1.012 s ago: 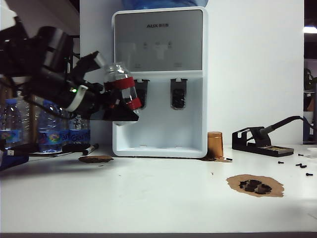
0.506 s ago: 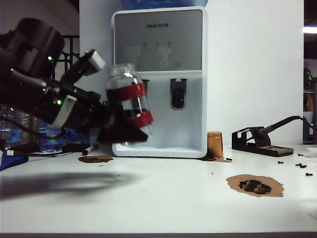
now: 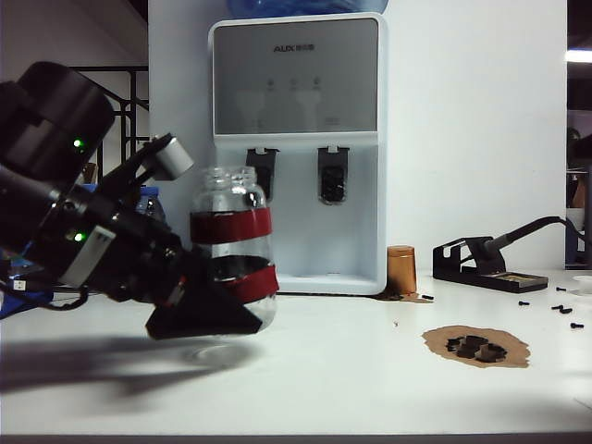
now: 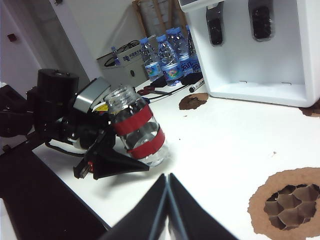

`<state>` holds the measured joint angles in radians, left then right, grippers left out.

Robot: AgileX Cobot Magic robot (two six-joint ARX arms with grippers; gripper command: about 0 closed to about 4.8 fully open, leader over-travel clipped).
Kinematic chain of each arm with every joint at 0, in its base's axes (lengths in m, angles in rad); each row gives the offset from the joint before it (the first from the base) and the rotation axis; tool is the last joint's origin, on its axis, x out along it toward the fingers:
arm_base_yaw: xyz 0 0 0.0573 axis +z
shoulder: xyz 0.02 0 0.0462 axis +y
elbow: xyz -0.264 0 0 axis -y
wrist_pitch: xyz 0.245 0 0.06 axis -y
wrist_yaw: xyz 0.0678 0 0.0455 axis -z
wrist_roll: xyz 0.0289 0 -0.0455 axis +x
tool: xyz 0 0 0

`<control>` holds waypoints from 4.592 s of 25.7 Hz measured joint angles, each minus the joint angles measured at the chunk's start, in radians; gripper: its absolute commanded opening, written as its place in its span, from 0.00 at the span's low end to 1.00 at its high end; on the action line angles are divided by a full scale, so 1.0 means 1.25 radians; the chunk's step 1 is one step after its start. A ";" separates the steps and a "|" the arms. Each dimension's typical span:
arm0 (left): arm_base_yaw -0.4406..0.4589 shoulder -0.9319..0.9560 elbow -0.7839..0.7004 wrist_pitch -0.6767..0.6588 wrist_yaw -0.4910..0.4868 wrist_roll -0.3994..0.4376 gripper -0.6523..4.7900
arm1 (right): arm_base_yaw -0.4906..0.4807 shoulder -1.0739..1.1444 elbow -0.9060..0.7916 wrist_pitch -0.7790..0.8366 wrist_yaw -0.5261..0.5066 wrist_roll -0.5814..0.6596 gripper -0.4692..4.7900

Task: Pick up the water bottle with two loops of red belts, then reach the front water dispenser and gently press the gray-black baffle horizontally to get a little water.

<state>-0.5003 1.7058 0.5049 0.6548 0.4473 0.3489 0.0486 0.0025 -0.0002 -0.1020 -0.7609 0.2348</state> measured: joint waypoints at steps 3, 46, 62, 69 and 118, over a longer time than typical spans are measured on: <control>0.000 0.000 -0.004 -0.002 0.000 0.004 0.11 | 0.000 0.000 0.000 0.000 0.001 -0.007 0.08; 0.021 0.000 -0.003 -0.146 0.078 0.038 1.00 | -0.001 0.000 0.000 -0.002 0.000 -0.020 0.08; 0.352 -0.035 -0.003 -0.086 -0.048 0.160 0.11 | -0.001 0.000 0.000 -0.002 -0.020 -0.020 0.08; 0.443 -0.143 0.000 0.399 -0.361 -0.065 0.11 | -0.001 0.000 0.000 -0.002 -0.021 -0.020 0.08; 0.546 -0.775 -0.399 -0.099 -0.139 -0.168 0.11 | 0.000 0.000 0.000 -0.005 -0.038 -0.020 0.08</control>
<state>0.1818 0.7372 0.0059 0.5316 0.2737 0.1387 0.0486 0.0025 -0.0002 -0.1085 -0.8085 0.2104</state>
